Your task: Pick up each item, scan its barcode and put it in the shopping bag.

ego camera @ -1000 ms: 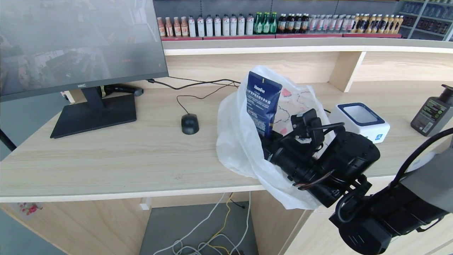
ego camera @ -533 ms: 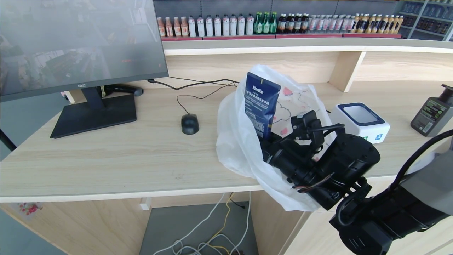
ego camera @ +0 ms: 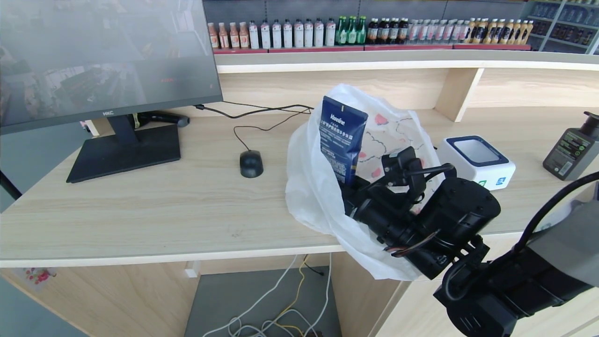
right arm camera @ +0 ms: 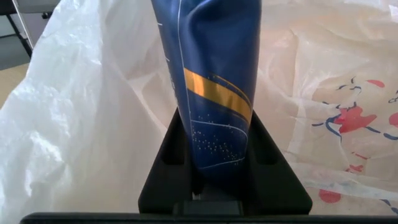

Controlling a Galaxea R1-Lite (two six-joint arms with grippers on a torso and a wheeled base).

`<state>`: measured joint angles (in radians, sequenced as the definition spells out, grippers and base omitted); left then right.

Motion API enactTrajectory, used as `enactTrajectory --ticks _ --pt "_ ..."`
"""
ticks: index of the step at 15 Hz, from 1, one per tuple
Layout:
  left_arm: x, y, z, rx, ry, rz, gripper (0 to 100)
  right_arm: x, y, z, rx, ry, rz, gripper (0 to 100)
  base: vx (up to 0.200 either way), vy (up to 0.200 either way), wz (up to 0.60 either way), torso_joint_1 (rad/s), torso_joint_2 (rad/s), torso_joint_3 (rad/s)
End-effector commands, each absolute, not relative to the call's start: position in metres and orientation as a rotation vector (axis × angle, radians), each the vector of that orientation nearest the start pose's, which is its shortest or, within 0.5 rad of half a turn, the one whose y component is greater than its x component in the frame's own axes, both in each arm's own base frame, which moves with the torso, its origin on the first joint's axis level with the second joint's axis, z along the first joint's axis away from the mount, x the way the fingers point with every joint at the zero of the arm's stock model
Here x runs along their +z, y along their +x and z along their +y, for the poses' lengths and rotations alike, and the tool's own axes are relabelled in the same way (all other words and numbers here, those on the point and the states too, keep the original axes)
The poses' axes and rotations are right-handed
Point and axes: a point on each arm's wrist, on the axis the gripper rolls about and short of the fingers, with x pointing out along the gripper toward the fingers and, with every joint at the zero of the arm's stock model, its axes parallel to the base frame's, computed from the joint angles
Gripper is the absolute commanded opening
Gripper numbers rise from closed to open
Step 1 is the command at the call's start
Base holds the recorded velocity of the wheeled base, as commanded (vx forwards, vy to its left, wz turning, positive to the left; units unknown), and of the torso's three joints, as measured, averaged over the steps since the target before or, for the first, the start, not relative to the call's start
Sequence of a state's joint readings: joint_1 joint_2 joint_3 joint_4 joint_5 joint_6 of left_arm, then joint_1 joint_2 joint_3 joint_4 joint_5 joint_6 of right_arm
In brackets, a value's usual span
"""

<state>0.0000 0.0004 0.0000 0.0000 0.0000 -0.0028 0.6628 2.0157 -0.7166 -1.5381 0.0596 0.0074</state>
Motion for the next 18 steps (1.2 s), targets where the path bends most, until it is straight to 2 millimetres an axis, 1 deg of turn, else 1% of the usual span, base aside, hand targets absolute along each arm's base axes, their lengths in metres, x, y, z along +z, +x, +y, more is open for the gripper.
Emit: enactTrajectory --ticks 1,2,3,6,9,10,11,14,18 --pt "0.075 -0.023 0.0 0.0 -0.003 0.0 100 0.147 0.275 0.216 0.717 0.081 -0.235 0 0.0 0.0 0.0 0.0 0.0 0.0" --pt "0.075 -0.023 0.0 0.0 -0.003 0.0 100 0.149 0.276 0.216 0.714 0.085 -0.241 0 0.0 0.0 0.0 0.0 0.0 0.0" --pt "0.075 -0.023 0.0 0.0 -0.003 0.0 100 0.149 0.276 0.216 0.714 0.086 -0.24 100 0.0 0.0 0.0 0.0 0.0 0.0" --pt "0.075 -0.023 0.0 0.0 -0.003 0.0 100 0.149 0.275 0.215 0.714 0.088 -0.24 100 0.0 0.0 0.0 0.0 0.0 0.0" --pt "0.075 -0.023 0.0 0.0 -0.003 0.0 100 0.161 0.267 0.207 0.709 0.096 -0.263 100 0.0 0.0 0.0 0.0 0.0 0.0" --pt "0.075 -0.023 0.0 0.0 -0.003 0.0 100 0.161 0.267 0.206 0.709 0.096 -0.263 100 0.0 0.0 0.0 0.0 0.0 0.0" --pt "0.075 -0.023 0.0 0.0 -0.003 0.0 100 0.167 0.263 0.195 0.691 0.096 -0.276 100 0.0 0.0 0.0 0.0 0.0 0.0" --pt "0.075 -0.023 0.0 0.0 -0.003 0.0 100 0.181 0.254 0.185 0.678 0.107 -0.312 100 0.0 0.0 0.0 0.0 0.0 0.0" --pt "0.075 -0.023 0.0 0.0 -0.003 0.0 100 0.188 0.235 0.171 0.679 0.107 -0.318 100 0.0 0.0 0.0 0.0 0.0 0.0"
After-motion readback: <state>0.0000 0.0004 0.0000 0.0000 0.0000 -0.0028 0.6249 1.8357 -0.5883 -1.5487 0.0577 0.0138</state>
